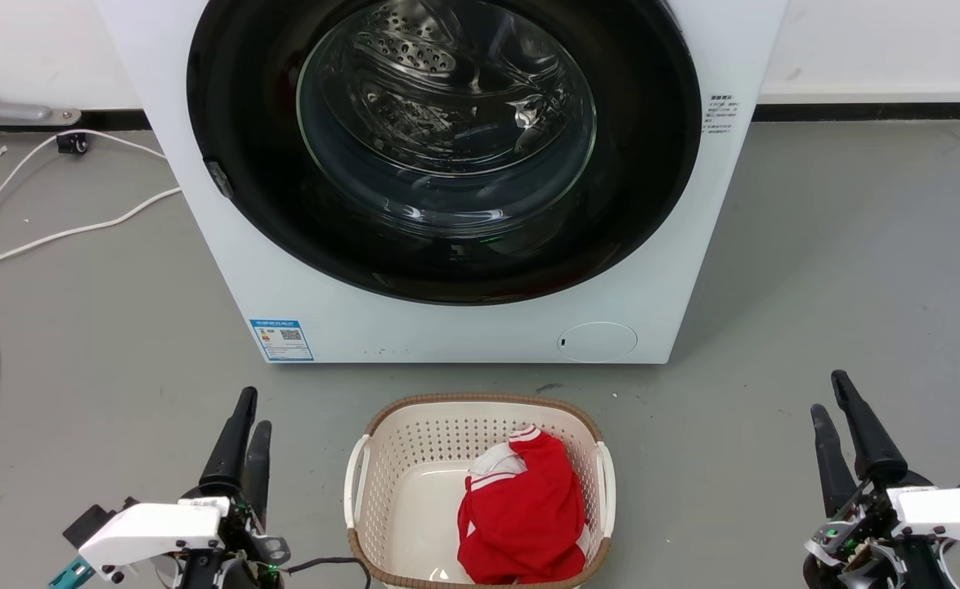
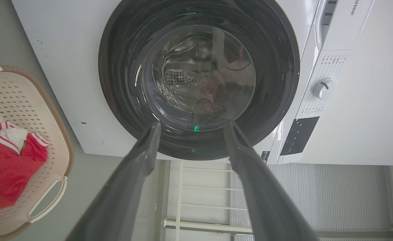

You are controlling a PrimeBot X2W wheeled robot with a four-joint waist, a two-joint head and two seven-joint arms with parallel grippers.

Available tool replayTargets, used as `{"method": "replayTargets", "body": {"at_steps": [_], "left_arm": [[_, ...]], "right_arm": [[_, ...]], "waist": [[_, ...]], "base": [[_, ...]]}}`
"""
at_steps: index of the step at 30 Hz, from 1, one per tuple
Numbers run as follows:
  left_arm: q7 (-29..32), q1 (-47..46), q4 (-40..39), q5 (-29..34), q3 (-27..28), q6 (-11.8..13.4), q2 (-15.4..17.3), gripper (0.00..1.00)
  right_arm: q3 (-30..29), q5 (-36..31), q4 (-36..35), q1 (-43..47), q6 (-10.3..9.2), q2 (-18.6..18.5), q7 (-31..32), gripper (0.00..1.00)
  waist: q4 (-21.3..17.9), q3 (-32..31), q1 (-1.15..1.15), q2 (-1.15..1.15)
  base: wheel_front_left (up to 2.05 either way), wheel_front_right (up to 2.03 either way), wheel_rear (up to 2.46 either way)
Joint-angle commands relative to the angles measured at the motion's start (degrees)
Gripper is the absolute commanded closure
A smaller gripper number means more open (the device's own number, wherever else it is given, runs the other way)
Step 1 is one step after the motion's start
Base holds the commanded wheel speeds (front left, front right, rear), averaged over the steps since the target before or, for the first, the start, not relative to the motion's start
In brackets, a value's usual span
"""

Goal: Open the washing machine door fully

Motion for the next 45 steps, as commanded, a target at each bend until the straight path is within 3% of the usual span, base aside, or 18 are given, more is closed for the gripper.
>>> {"method": "replayTargets", "body": {"at_steps": [1,8,20,33,45], "left_arm": [[-0.7,-1.34,-1.53,0.56,-0.61,-0.06,0.12,0.0],[-2.64,-1.56,-3.9,4.38,-1.11,-0.07,0.13,0.0],[-5.37,-2.17,-8.1,17.69,-1.53,-0.09,0.13,0.0],[-8.21,-2.44,-11.26,34.51,-3.52,0.47,0.14,0.0],[-10.54,-1.84,-11.5,48.41,-5.57,1.69,0.14,0.0]], "right_arm": [[0.34,-0.84,-1.76,-0.68,0.0,-0.1,-0.64,0.0],[0.68,-5.4,-3.62,-0.03,0.0,-0.08,-2.6,0.0],[0.55,-19.06,-8.29,0.34,0.0,-0.03,-5.29,0.0],[2.66,-41.32,-12.8,1.29,0.0,-0.06,-8.13,0.0],[3.58,-54.71,-12.82,2.51,0.0,0.05,-10.4,0.0]], "waist": [[0.0,0.02,0.0,0.0],[0.02,0.07,0.0,0.0],[-0.03,0.14,0.0,0.0],[-0.09,0.31,0.0,0.0],[-0.3,0.41,0.0,0.0]], "base": [[0.0,0.0,0.0],[0.0,0.0,0.0],[0.0,0.0,0.0],[0.0,0.0,0.0],[0.0,0.0,0.0]]}}
